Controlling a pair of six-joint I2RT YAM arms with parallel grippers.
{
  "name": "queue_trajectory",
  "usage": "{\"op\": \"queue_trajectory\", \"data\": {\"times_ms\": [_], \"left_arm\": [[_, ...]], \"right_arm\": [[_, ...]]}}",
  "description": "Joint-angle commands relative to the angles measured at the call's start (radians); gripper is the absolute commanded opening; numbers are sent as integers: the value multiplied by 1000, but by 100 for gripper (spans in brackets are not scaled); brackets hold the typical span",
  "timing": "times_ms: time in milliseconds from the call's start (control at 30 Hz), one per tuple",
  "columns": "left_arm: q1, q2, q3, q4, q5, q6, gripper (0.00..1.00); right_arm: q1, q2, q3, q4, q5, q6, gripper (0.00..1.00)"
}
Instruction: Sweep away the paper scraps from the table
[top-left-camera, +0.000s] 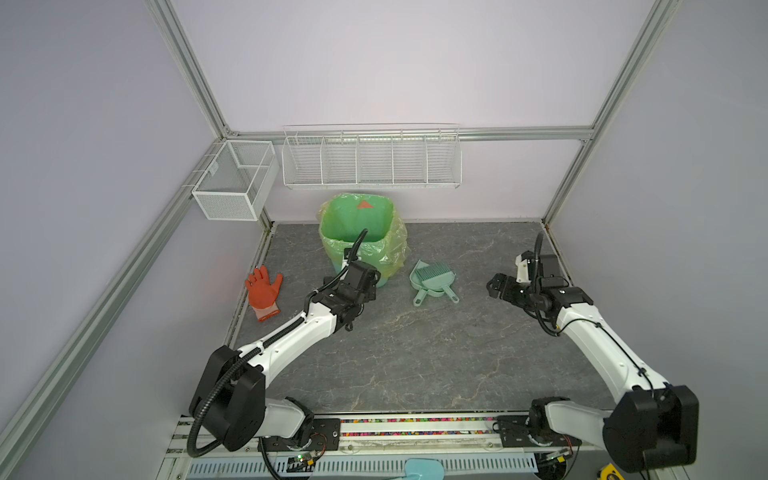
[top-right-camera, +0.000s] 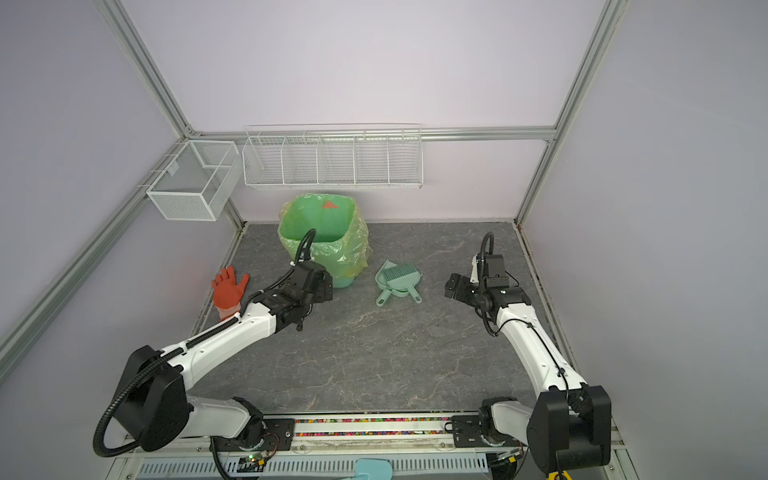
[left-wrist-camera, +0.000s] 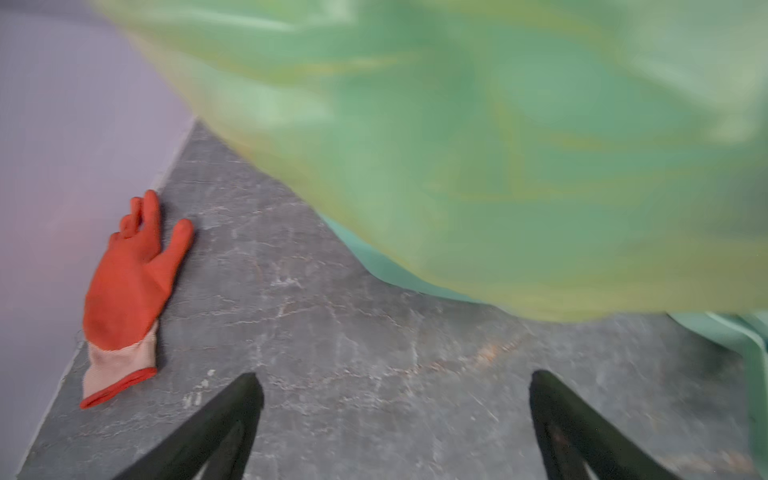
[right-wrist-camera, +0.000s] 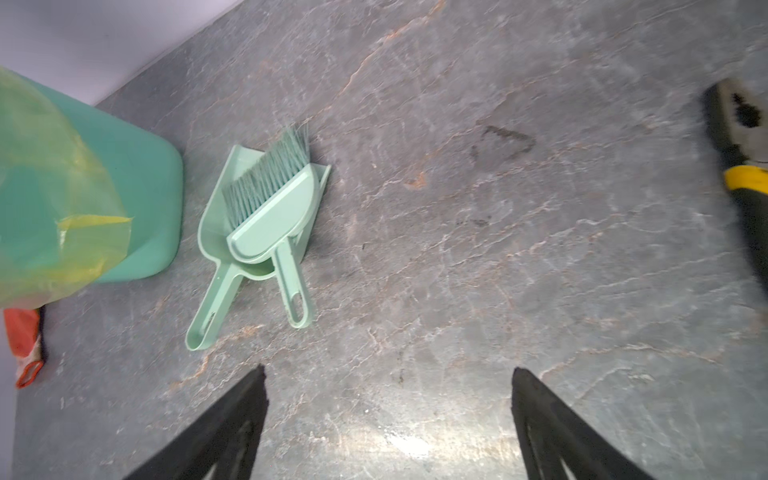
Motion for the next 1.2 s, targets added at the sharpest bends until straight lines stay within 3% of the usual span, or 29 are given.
{"op": "queue_trajectory", "data": {"times_ms": [0, 67, 200, 300, 367, 400, 500, 600, 833, 1000, 1167], "left_arm": [[14, -56, -58, 173, -73, 63, 100], [44, -85, -96, 213, -119, 83, 100], [174, -200, -228, 278, -85, 11, 100], [256, -309, -382, 428, -64, -13, 99], [279, -360, -481, 569, -74, 14, 100], [287, -391, -491, 552, -101, 0, 99], [291, -417, -557, 691, -146, 110, 100], [316, -376, -597, 766, -177, 135, 100], [325, -122, -549, 896, -85, 230, 100], [349, 24, -493, 1013, -134, 294, 100], [430, 96, -507, 1127, 27, 292, 100]], "right_arm": [[-11, -62, -74, 4, 101, -29, 93], [-17, -95, -104, 23, 142, -28, 93], [-38, -140, -144, 54, 192, -24, 93], [-46, -161, -168, 80, 249, -21, 93], [-53, -166, -180, 94, 272, -19, 93], [-57, -170, -185, 100, 281, -21, 93], [-66, -176, -196, 113, 308, -29, 93], [-69, -195, -219, 136, 337, -34, 93], [-72, -250, -283, 193, 423, -51, 93], [-78, -263, -298, 213, 527, -23, 92], [-82, -296, -328, 272, 570, -51, 92]]}}
